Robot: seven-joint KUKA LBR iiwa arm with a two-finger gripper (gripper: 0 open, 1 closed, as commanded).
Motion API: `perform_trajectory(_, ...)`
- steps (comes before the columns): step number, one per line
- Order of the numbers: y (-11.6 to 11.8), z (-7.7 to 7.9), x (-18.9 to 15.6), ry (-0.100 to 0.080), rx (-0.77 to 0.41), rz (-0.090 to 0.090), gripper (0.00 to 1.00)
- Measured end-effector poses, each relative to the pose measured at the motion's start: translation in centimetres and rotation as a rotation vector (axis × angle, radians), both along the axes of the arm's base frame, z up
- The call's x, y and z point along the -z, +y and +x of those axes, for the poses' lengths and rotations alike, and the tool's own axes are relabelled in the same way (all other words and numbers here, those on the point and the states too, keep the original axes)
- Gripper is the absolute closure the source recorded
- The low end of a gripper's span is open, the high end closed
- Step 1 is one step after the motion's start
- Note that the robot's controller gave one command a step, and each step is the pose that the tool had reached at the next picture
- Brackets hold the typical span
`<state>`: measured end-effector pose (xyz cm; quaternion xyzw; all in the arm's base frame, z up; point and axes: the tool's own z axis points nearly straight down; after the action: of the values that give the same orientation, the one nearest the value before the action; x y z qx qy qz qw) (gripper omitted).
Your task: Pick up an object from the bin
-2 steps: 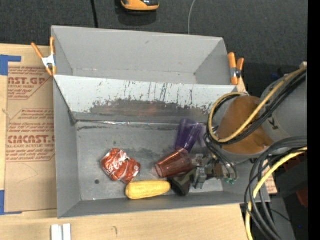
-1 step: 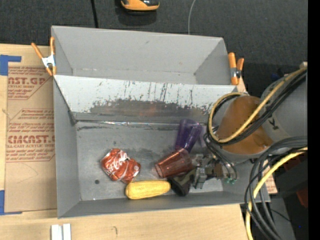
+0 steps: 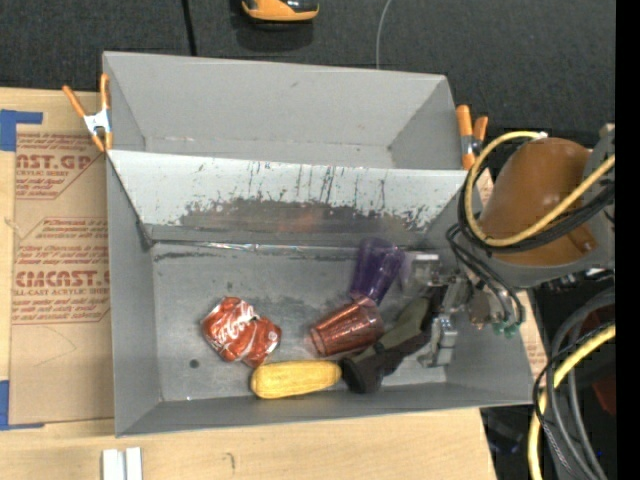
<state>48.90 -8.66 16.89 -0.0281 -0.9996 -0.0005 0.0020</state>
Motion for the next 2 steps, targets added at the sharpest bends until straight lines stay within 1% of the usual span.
perform_trajectory(1,-1.0,0.5,-6.5,-0.008,-0.003,-0.002,0.00)
perform_trajectory(2,1.1,0.3,-1.0,-0.012,-0.049,-0.003,0.00)
